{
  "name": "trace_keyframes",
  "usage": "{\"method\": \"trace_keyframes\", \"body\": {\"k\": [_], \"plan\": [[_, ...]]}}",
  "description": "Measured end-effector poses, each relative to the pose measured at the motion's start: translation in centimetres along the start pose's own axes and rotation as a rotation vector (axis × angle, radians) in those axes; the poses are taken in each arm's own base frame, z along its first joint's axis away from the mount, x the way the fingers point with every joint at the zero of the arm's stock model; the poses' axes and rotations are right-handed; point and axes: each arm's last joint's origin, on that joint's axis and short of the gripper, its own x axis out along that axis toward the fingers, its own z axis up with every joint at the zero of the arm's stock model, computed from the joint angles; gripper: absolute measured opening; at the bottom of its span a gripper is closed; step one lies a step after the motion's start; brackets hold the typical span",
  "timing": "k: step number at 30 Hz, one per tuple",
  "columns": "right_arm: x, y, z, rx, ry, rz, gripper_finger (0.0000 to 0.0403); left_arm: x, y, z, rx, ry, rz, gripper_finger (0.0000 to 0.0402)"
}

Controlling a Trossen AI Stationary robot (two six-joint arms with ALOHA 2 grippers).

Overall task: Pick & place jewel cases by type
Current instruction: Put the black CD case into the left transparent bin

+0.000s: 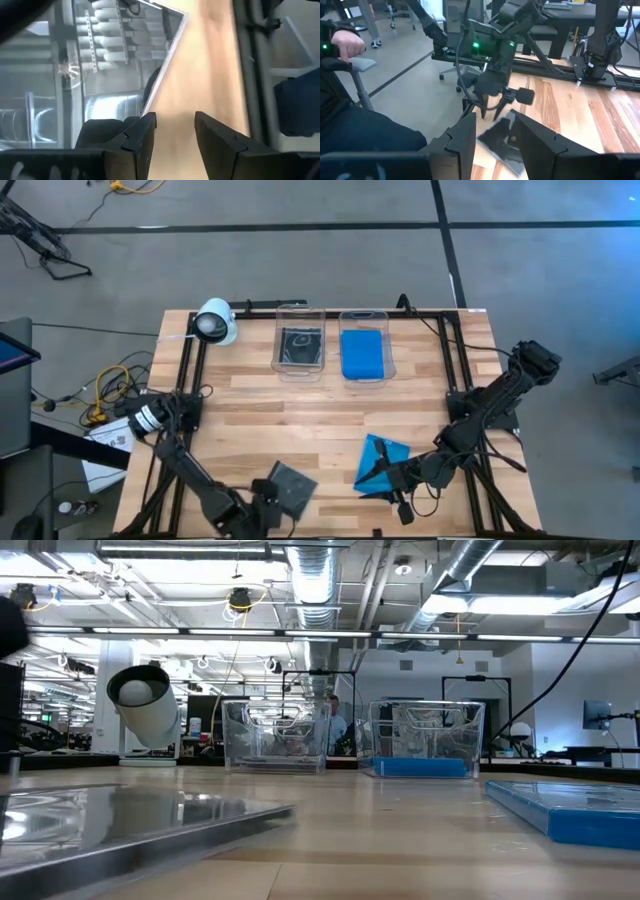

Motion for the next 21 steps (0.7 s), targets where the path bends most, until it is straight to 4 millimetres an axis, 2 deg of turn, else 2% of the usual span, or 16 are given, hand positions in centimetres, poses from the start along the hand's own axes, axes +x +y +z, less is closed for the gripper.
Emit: {"method": "trace_keyframes", "body": {"k": [11,21], "plan": [[0.0,0.0,0.0,0.001,0.002,0.000,0.0127,2.4,5.4,2.7,0.001,0.006,0.009,0.0137],[0.0,0.0,-0.5,0.051,0.053,-0.006,0.0127,3.6,9.9,5.2,0.041,-0.023,0.095,0.0137]]}}
